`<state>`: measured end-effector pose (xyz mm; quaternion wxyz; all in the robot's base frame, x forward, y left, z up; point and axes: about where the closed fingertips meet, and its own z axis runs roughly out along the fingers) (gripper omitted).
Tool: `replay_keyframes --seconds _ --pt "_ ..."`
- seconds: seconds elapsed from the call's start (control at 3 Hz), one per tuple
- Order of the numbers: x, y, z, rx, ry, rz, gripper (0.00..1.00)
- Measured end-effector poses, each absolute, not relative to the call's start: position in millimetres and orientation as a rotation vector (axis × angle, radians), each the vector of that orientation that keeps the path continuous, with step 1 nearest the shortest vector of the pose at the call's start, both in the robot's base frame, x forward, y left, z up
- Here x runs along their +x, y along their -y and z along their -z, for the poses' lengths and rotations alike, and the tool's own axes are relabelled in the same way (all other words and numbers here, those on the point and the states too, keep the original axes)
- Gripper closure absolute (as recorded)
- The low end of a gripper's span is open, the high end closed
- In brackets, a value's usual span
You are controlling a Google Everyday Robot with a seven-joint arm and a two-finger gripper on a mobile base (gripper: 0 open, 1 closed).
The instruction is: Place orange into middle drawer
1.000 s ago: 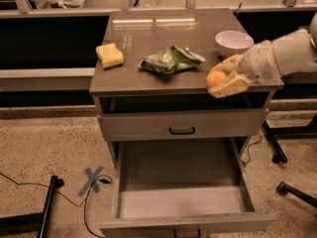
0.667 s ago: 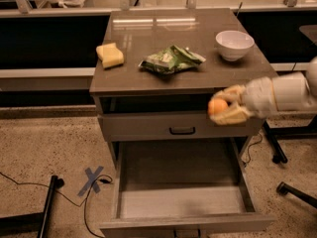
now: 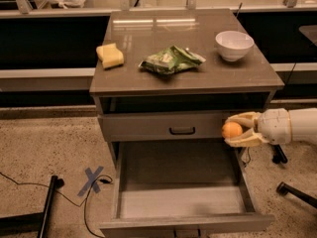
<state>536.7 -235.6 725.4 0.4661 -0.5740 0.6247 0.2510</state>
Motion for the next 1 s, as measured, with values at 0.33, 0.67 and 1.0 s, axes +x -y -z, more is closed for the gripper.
replay_keyframes --seconds 0.33,0.67,1.0 --pt "539 240 -703 -1.380 -1.556 -0.626 1.00" --pt "537 234 -617 -1.397 -1.531 -0.605 1.00" --pt "537 222 -554 -1.432 -1.504 -0.610 1.00"
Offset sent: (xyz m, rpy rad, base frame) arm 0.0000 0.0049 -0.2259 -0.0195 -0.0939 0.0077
